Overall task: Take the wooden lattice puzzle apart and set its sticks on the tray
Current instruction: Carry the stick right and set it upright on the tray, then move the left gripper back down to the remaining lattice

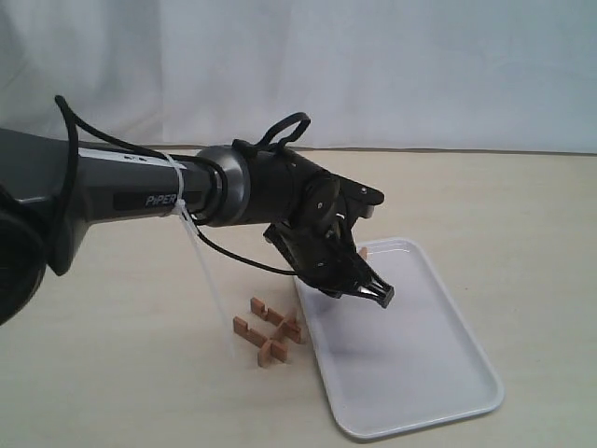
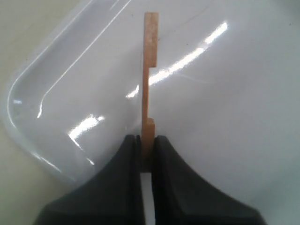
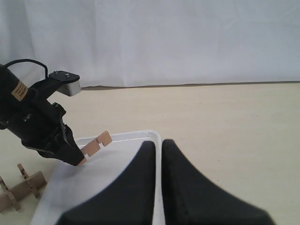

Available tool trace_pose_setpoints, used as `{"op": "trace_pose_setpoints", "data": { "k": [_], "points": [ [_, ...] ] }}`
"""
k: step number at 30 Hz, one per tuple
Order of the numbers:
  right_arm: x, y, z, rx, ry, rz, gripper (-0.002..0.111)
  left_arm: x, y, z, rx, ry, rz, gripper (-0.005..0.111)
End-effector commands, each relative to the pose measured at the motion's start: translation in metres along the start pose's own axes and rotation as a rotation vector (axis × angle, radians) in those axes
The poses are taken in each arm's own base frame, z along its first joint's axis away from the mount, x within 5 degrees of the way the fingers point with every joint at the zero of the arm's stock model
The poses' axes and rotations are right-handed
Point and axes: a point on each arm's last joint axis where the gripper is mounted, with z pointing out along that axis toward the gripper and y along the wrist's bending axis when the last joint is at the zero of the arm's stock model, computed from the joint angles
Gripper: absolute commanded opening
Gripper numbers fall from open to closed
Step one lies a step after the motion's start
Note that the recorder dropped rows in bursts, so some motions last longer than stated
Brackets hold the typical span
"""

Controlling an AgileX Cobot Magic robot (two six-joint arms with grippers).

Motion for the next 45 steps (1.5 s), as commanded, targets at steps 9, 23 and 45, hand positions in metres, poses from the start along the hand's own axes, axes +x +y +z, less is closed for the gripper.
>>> {"op": "trace_pose_setpoints", "data": {
  "k": [9, 23, 45],
  "points": [
    [0.001, 0.0, 0.0, 0.0, 0.001, -0.016, 0.005, -0.003, -0.001, 0.002, 0.007, -0.024, 0.0, 0.0],
    [0.001, 0.0, 0.0, 0.0, 0.001, -0.016, 0.005, -0.013, -0.004, -0.035, 0.0, -0.065, 0.023, 0.053],
    [0.001, 0.0, 0.0, 0.0, 0.001, -0.016, 0.005, 0.07, 0.016, -0.16, -0.137, 0.136, 0.075, 0.052]
  ]
}}
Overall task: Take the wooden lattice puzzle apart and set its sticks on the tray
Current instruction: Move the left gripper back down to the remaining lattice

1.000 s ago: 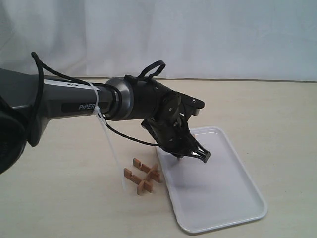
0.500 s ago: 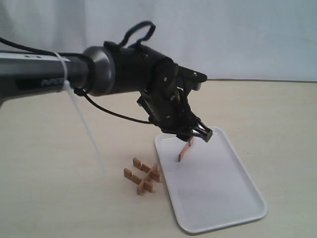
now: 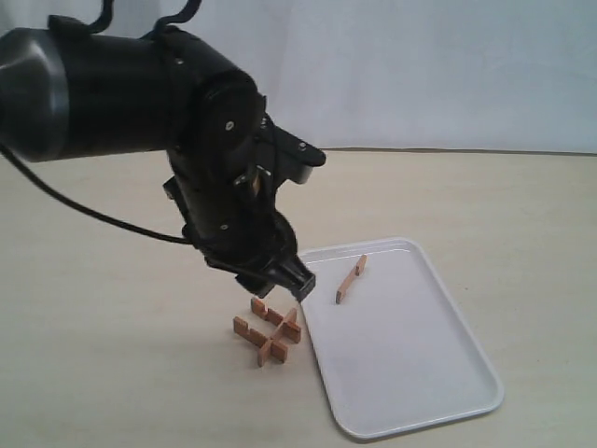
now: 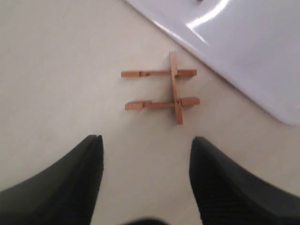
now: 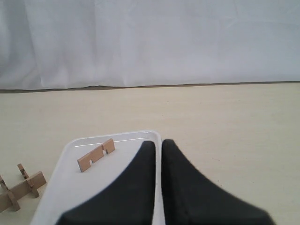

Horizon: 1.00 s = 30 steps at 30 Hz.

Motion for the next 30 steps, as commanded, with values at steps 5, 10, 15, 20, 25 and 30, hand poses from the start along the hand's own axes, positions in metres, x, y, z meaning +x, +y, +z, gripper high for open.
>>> {"op": "trace_pose_setpoints", "data": {
  "k": [5, 10, 15, 20, 25, 30],
  "points": [
    [0.001, 0.0, 0.0, 0.0, 0.001, -0.016, 0.005, 0.045, 0.002, -0.016, 0.01, -0.011, -0.028, 0.052],
    [0.001, 0.0, 0.0, 0.0, 0.001, -0.016, 0.005, 0.059, -0.004, 0.004, 0.057, -0.001, -0.045, 0.052],
    [0.001, 0.0, 0.0, 0.0, 0.001, -0.016, 0.005, 0.069, -0.007, 0.019, 0.077, -0.02, -0.056, 0.052],
    [0.001, 0.0, 0.0, 0.0, 0.001, -0.016, 0.005, 0.065, -0.014, 0.022, 0.146, -0.104, -0.123, 0.052],
    [0.001, 0.0, 0.0, 0.0, 0.001, -0.016, 0.005, 0.064, -0.019, 0.021, 0.19, -0.108, -0.169, 0.052],
    [0.001, 0.0, 0.0, 0.0, 0.001, -0.016, 0.005, 0.066, -0.033, 0.023, 0.192, -0.088, -0.127, 0.052]
  ]
}}
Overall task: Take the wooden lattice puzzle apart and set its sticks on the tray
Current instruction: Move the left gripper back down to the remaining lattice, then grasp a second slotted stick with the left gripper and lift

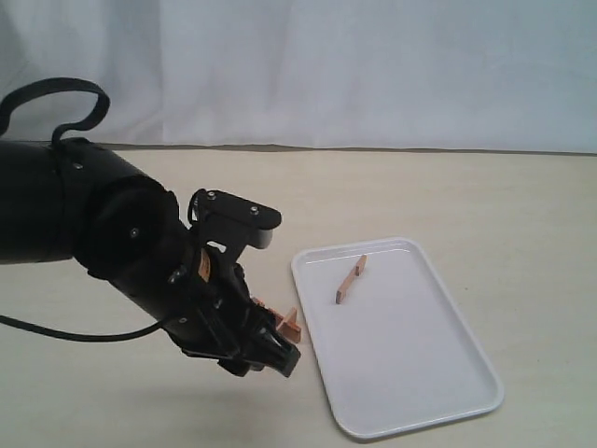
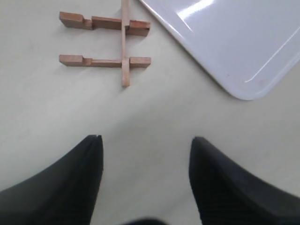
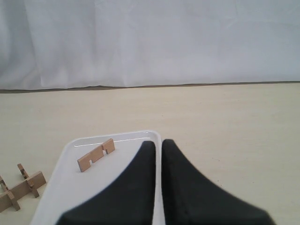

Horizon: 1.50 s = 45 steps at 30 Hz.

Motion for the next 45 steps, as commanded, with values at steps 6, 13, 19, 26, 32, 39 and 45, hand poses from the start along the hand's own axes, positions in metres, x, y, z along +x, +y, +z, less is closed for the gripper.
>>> {"op": "trace_pose_setpoints", "data": {
  "k": [6, 13, 19, 26, 32, 39, 45],
  "points": [
    [0.001, 0.0, 0.0, 0.0, 0.001, -0.016, 0.005, -0.002, -0.022, 0.001, -0.072, 0.01, 0.024, 0.052],
    [0.001, 0.0, 0.0, 0.0, 0.001, -0.016, 0.005, -0.004, -0.035, 0.002, -0.109, 0.043, 0.063, 0.052],
    [0.001, 0.0, 0.0, 0.0, 0.001, -0.016, 0.005, -0.01, -0.036, 0.003, -0.092, -0.028, 0.063, 0.052],
    [0.001, 0.0, 0.0, 0.0, 0.001, -0.016, 0.005, -0.005, -0.033, 0.014, -0.104, -0.006, 0.073, 0.052],
    [0.001, 0.0, 0.0, 0.0, 0.001, -0.016, 0.005, -0.006, -0.031, 0.043, -0.112, 0.016, 0.084, 0.052],
    [0.001, 0.0, 0.0, 0.0, 0.001, -0.016, 0.005, -0.007, -0.009, 0.059, -0.151, 0.067, 0.03, 0.052],
    [0.001, 0.0, 0.0, 0.0, 0.001, -0.016, 0.005, -0.01, -0.007, 0.064, -0.154, 0.043, 0.057, 0.052]
  ]
}}
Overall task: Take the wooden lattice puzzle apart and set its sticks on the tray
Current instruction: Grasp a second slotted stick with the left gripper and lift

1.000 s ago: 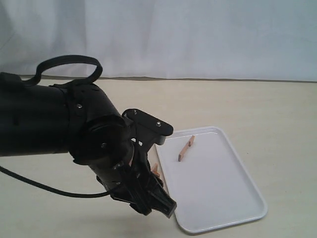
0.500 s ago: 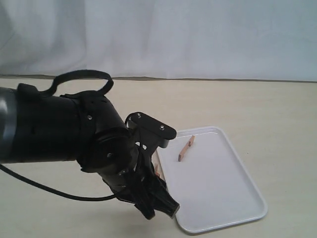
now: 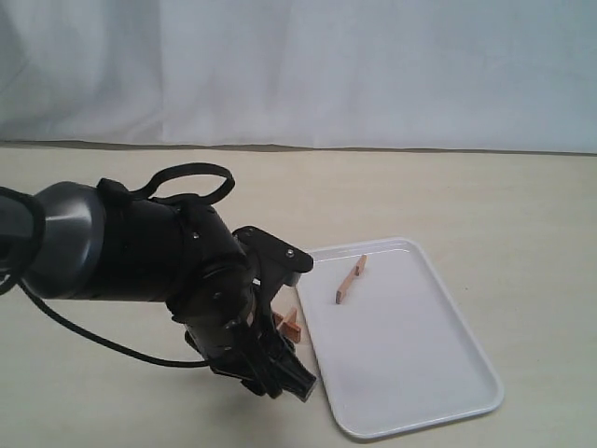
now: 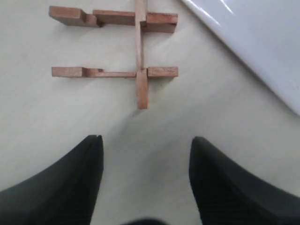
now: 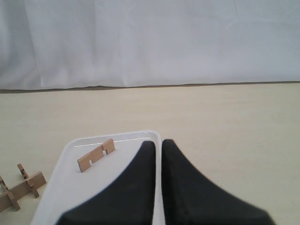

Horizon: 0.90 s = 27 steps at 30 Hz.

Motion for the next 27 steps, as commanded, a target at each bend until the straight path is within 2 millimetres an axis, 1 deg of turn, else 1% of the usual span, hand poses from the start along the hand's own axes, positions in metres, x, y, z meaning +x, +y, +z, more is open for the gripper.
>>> {"op": "trace_pose_setpoints", "data": {
  "k": [1, 3, 7, 12, 20, 27],
  "points": [
    [0.001, 0.0, 0.0, 0.0, 0.001, -0.016, 0.005, -0.003, 0.0, 0.005, 0.004, -0.032, 0.008, 0.052],
    [0.001, 0.0, 0.0, 0.0, 0.001, -0.016, 0.005, -0.003, -0.001, 0.009, 0.004, -0.032, 0.014, 0.052],
    [0.001, 0.0, 0.0, 0.0, 0.001, -0.016, 0.005, -0.004, -0.002, 0.016, 0.011, -0.045, 0.019, 0.047],
    [0.001, 0.0, 0.0, 0.0, 0.001, -0.016, 0.005, -0.004, -0.002, 0.023, 0.0, -0.041, 0.041, 0.047],
    [0.001, 0.0, 0.0, 0.0, 0.001, -0.016, 0.005, -0.009, 0.005, 0.025, -0.002, -0.078, -0.006, 0.047],
    [0.001, 0.0, 0.0, 0.0, 0.001, -0.016, 0.005, -0.009, 0.007, 0.025, -0.013, -0.073, -0.002, 0.047]
  ]
}}
